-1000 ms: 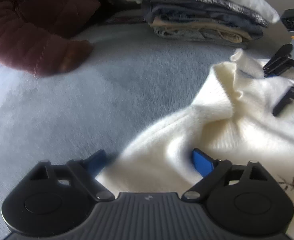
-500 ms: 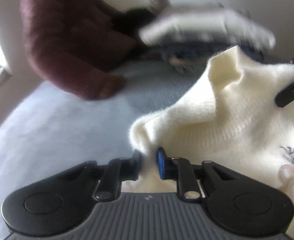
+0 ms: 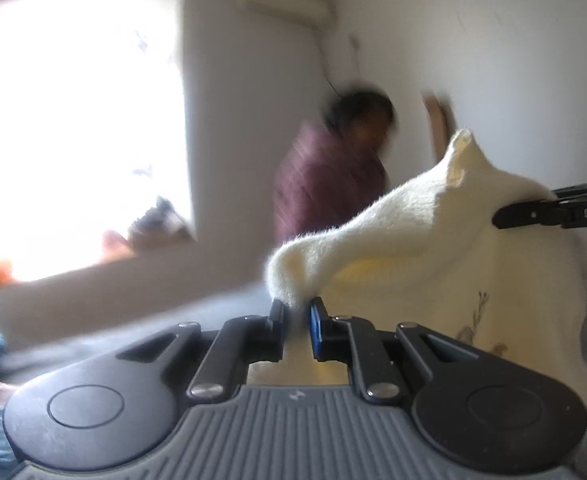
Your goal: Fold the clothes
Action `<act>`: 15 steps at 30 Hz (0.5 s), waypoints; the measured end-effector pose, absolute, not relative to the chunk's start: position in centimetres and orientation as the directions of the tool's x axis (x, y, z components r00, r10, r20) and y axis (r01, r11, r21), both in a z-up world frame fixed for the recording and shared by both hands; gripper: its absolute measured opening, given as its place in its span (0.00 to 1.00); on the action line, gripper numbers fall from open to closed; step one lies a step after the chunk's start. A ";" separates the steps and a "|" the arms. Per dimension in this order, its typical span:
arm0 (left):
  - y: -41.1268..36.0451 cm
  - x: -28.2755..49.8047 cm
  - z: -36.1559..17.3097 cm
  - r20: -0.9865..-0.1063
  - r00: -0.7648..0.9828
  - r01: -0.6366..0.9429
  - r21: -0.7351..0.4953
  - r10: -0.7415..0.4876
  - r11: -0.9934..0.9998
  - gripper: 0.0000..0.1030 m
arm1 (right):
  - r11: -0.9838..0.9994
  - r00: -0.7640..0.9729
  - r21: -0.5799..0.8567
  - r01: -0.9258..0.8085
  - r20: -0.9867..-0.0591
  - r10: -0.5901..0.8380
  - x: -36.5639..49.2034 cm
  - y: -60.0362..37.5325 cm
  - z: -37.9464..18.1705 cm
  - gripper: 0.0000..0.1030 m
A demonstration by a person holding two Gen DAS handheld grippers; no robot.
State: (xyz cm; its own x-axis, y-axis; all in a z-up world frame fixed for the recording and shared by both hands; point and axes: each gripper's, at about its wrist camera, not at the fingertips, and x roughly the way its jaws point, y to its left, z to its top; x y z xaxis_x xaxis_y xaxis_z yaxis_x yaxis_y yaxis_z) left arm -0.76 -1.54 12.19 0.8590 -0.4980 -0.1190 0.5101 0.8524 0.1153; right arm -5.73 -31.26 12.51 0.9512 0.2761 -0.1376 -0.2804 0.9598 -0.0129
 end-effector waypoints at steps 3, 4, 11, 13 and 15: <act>1.3 -3.1 15.2 -0.010 0.891 0.454 0.085 -0.454 0.887 0.13 | 0.941 0.945 -0.083 -0.328 -0.040 0.326 -6.5 -28.7 16.1 0.12; 2.0 -3.8 16.2 0.022 0.897 0.438 0.080 -0.441 0.895 0.13 | 0.935 0.941 -0.102 -0.338 -0.008 0.339 -7.1 -27.9 17.2 0.12; 5.3 -10.3 22.9 0.241 0.888 0.381 0.088 -0.391 0.920 0.13 | 0.911 0.898 -0.159 -0.382 0.169 0.406 -10.5 -25.1 23.6 0.12; 5.9 -12.2 24.5 0.289 0.879 0.367 0.100 -0.380 0.925 0.13 | 0.903 0.882 -0.173 -0.394 0.205 0.425 -11.7 -25.1 25.1 0.12; 5.4 -13.6 25.8 0.316 0.869 0.367 0.106 -0.381 0.924 0.13 | 0.894 0.865 -0.192 -0.405 0.236 0.442 -12.9 -25.2 26.1 0.12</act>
